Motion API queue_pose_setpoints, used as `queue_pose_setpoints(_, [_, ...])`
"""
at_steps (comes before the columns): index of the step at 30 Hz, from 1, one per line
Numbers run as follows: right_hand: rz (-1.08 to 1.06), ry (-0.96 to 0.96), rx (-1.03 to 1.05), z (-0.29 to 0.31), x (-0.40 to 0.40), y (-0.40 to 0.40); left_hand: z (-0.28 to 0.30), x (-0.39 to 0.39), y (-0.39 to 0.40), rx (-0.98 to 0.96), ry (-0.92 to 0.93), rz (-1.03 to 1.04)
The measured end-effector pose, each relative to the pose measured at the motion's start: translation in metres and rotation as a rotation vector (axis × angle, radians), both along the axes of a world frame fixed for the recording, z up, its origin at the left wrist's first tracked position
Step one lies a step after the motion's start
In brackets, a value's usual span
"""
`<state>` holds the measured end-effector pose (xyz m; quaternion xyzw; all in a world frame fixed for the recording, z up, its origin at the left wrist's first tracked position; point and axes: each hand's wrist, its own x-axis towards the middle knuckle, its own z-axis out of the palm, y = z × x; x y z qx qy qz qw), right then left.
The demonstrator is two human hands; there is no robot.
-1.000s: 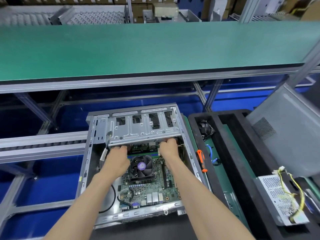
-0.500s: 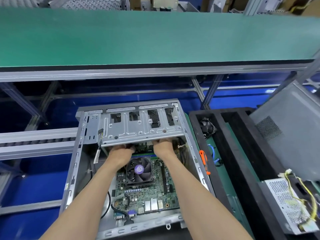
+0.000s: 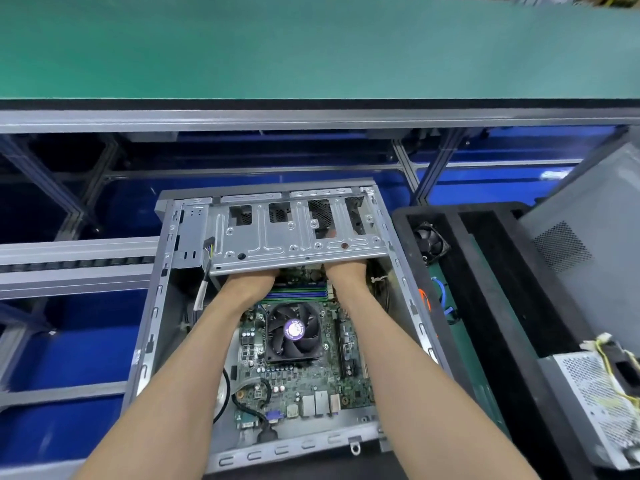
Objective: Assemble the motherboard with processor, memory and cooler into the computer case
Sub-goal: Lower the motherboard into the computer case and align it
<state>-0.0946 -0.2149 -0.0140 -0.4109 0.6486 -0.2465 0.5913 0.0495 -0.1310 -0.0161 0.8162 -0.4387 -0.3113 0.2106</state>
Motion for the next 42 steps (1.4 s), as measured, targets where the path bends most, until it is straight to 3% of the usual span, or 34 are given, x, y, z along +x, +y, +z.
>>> queue_pose_setpoints(2, [-0.066, -0.258, 0.107, -0.002, 0.003, -0.003, 0.0, 0.002, -0.004, -0.02, -0.041, -0.044])
queue_pose_setpoints(7, [-0.173, -0.647, 0.143, -0.001, 0.007, -0.003, -0.01, 0.001, -0.005, 0.083, -0.082, -0.099])
queue_pose_setpoints(9, [-0.169, -0.734, 0.198, 0.005, 0.004, 0.0, -0.011, 0.001, -0.004, 0.141, -0.007, -0.065])
queue_pose_setpoints(11, [-0.083, -0.632, 0.228, 0.007, 0.0, 0.002, -0.015, 0.003, -0.005, 0.138, 0.044, -0.072])
queue_pose_setpoints(16, [0.088, -0.401, 0.192, 0.013, -0.009, 0.008, -0.015, 0.003, -0.005, 0.095, -0.095, -0.079])
queue_pose_setpoints(21, [0.167, -0.419, 0.203, 0.027, -0.015, 0.019, -0.004, 0.006, 0.005, 0.138, -0.13, -0.074])
queue_pose_setpoints(25, [0.173, -0.41, 0.226, 0.035, -0.022, 0.032, 0.015, 0.006, 0.021, 0.217, -0.185, -0.189])
queue_pose_setpoints(30, [0.077, -0.318, 0.146, 0.037, -0.031, 0.048, 0.028, 0.001, 0.044, 0.0, 0.06, -0.212])
queue_pose_setpoints(35, [0.209, -0.206, 0.003, 0.036, -0.042, 0.071, 0.036, -0.02, 0.043, -0.131, 0.216, -0.194])
queue_pose_setpoints(38, [0.336, -0.163, 0.009, 0.039, -0.043, 0.078, 0.035, -0.04, 0.034, -0.122, 0.163, -0.271])
queue_pose_setpoints(42, [0.399, -0.073, -0.007, 0.044, -0.047, 0.078, 0.034, -0.061, 0.015, -0.016, -0.06, -0.397])
